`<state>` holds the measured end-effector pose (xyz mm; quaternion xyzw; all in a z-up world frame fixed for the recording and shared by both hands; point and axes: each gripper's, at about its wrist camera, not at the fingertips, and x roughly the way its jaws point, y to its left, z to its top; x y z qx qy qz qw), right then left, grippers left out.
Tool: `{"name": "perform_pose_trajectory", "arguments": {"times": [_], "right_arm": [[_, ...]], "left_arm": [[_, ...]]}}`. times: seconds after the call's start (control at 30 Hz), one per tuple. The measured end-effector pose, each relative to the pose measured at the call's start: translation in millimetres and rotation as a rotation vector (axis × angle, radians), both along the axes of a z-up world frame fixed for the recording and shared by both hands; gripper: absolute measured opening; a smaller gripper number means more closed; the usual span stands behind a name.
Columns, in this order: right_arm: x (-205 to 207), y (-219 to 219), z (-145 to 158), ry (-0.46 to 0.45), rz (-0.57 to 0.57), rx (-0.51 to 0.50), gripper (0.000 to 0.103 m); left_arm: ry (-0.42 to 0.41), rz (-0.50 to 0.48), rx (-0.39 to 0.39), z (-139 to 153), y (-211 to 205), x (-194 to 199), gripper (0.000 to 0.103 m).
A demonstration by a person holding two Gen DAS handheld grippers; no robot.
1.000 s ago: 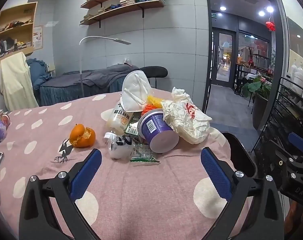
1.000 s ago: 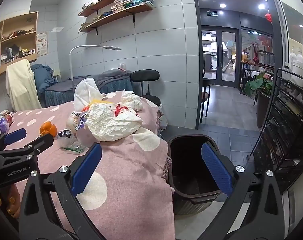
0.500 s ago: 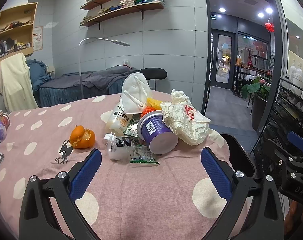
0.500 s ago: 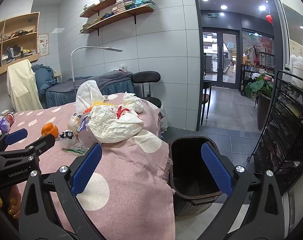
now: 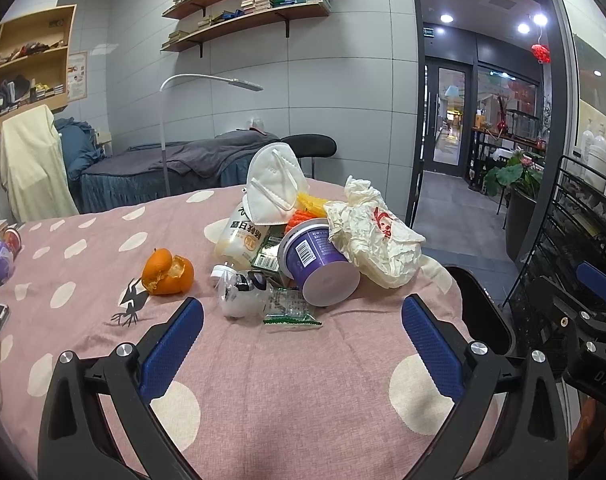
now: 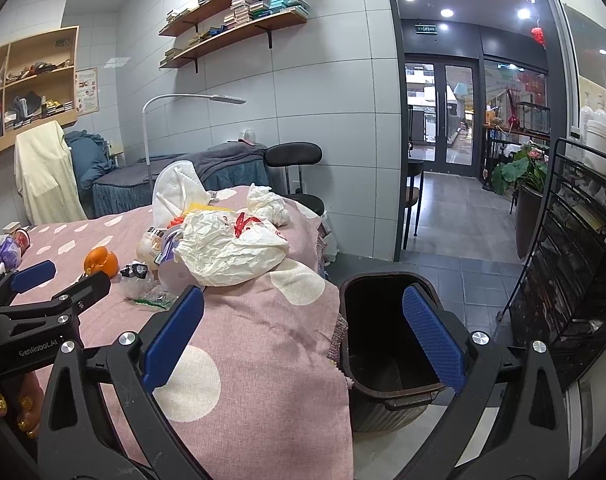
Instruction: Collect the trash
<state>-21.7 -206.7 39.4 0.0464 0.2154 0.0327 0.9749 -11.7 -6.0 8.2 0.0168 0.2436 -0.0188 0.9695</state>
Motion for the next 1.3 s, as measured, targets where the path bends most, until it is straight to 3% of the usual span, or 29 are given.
{"name": "perform_pose_trajectory", "arguments": {"times": [1.3], "right_arm": [[6.4,3.6,-6.9,0.03,0.012,0.001,0.098]], "left_arm": [[0.034,0.01,-0.009,-7.1,5.6,4.0,0.097]]}}
